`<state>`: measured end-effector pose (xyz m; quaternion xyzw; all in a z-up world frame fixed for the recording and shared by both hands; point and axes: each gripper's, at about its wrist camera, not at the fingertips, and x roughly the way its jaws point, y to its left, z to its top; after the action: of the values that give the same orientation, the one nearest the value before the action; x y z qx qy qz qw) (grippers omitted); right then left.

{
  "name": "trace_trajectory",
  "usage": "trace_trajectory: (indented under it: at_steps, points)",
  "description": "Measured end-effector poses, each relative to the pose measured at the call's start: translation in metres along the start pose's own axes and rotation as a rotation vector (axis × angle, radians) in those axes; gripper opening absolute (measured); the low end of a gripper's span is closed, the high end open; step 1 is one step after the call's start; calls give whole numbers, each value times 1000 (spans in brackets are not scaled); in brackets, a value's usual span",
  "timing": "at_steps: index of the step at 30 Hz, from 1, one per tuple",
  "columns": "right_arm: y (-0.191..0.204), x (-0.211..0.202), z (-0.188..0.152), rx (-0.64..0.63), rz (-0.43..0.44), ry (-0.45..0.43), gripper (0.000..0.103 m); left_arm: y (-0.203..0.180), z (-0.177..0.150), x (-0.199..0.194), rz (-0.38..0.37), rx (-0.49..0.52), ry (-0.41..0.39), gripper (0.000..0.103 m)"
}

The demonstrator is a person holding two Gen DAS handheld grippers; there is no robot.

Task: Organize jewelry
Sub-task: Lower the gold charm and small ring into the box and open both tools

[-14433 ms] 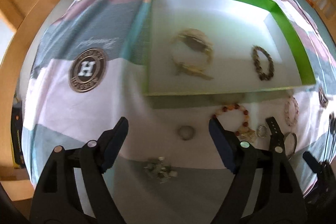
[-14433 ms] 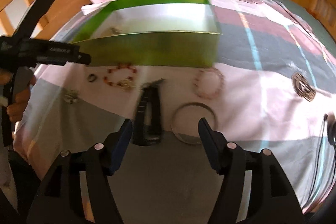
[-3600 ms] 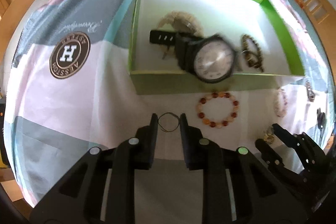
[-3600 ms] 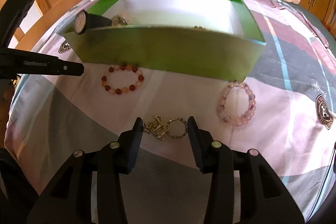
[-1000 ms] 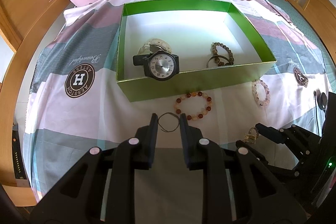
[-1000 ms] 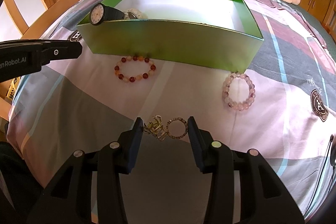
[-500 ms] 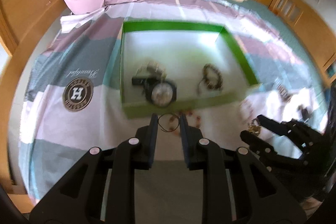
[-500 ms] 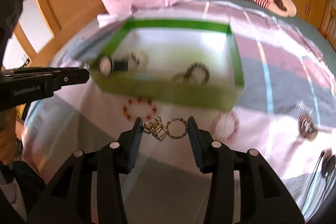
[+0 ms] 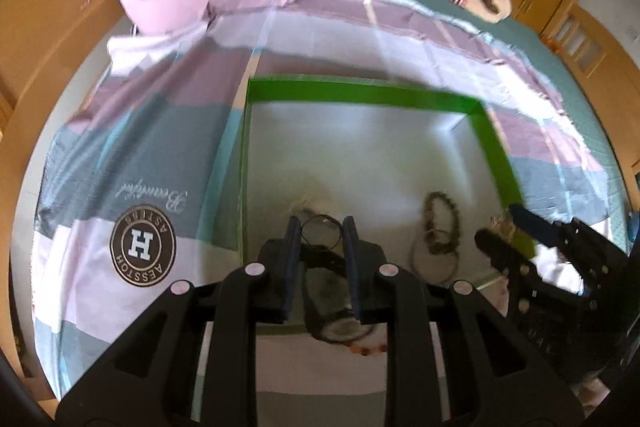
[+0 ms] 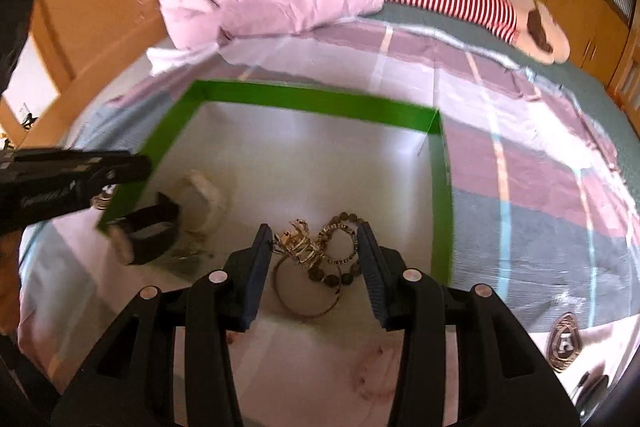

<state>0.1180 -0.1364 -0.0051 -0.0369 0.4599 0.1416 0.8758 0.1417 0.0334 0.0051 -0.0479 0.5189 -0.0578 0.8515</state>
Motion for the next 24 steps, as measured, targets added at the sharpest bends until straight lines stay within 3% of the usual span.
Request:
trace_trajectory:
  at_steps: [4, 6, 7, 12, 16, 20, 24]
  points:
    - [-4, 17, -1, 5, -10, 21, 45, 3, -3, 16, -2, -8, 34, 22]
    - [-6, 15, -3, 14, -13, 5, 63, 3, -2, 17, -5, -10, 29, 43]
    - [-8, 10, -4, 26, -5, -6, 64, 3, -2, 17, -8, -10, 23, 58]
    - [-26, -37, -19, 93, 32, -70, 64, -3, -6, -5, -15, 21, 5, 58]
    - [-60, -77, -46, 179, 2, -104, 64, -10, -23, -35, -36, 47, 10, 52]
    - [-81, -93, -74, 208, -73, -78, 64, -5, -45, -39, -71, 27, 68, 36]
    - [-81, -90, -98, 211, -78, -36, 64, 2, -50, -35, -85, -6, 109, 32]
